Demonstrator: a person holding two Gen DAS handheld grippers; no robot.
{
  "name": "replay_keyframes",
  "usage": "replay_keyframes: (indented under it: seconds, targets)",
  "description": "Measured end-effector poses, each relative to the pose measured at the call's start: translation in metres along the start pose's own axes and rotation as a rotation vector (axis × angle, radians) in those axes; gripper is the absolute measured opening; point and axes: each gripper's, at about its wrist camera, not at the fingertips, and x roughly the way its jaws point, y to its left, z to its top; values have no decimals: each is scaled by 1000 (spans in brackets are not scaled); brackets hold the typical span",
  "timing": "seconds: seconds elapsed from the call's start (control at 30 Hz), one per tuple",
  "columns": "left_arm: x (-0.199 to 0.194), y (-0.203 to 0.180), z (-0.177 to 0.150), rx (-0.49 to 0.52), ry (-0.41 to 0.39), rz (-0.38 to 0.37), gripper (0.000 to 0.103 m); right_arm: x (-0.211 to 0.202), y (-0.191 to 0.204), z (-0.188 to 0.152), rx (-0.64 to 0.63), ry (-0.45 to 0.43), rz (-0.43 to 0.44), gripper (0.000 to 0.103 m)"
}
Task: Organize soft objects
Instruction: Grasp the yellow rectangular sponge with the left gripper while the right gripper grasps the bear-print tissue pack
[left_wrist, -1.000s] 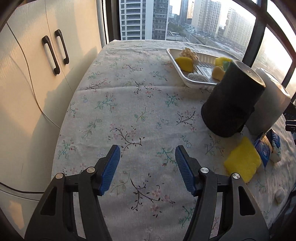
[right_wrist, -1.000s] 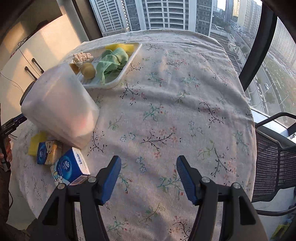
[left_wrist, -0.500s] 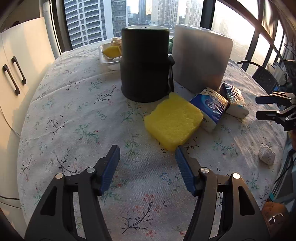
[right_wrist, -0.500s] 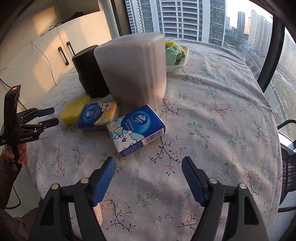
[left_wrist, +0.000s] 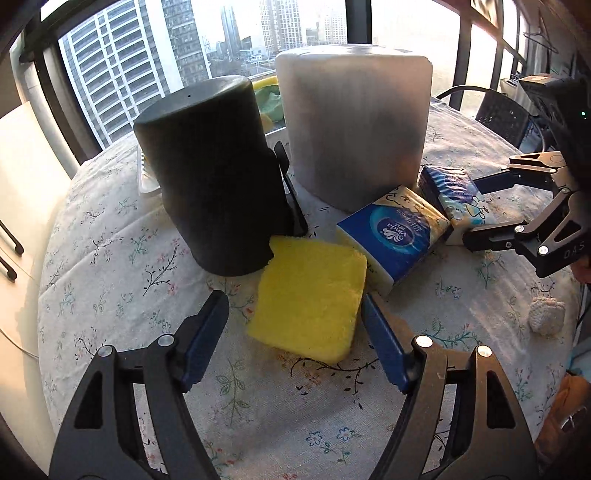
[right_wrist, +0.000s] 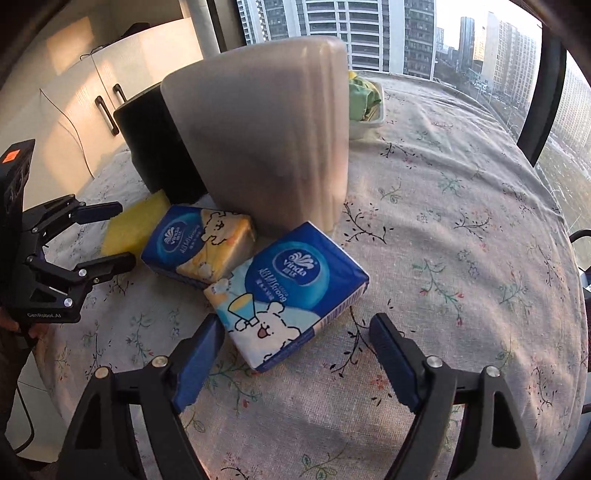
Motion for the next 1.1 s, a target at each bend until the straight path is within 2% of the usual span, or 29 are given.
replay_keyframes:
  seconds: [0.2, 0.37, 0.43, 0.47, 0.53, 0.63, 0.7, 1.1]
  targets:
    - [20, -1, 10, -3, 48, -11, 73, 5, 3, 7, -50, -1, 1, 85]
    - [23, 3, 11, -65, 36, -23, 71, 7, 5, 7, -64, -9, -6, 86]
    - [22, 2, 6, -72, 6, -30, 61, 5, 3, 6, -51, -15, 7, 83]
    - [19, 0, 4, -69, -6, -21, 59, 4, 2, 6, -44, -17, 16, 83]
    - [11, -6, -4, -65, -33, -4, 58, 0, 1, 3, -29, -22, 30, 77]
    - [-6, -10, -9, -78, -82, -21, 57, -7, 2, -4, -11, -27, 33, 69]
    - [-17, -13, -11, -91, -115, -28, 57, -14, 3, -7, -2, -40, 40, 68]
    - [-55, -8, -25, -177, -152, -17, 57, -58, 18, -14, -19, -105, 8, 52]
